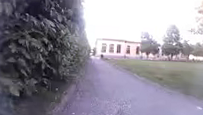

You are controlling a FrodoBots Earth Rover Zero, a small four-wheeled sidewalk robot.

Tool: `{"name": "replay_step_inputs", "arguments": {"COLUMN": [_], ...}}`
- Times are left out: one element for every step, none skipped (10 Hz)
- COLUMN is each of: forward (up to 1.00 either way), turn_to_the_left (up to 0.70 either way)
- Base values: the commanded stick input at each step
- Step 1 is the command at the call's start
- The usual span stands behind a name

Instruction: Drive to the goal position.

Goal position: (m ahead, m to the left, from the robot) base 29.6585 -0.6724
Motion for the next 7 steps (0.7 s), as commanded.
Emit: {"name": "replay_step_inputs", "arguments": {"forward": [0.85, 0.85, 0.85, 0.85, 0.85, 0.85, 0.85], "turn_to_the_left": [0.0, 0.0, 0.0, 0.0, 0.0, 0.0, 0.0]}}
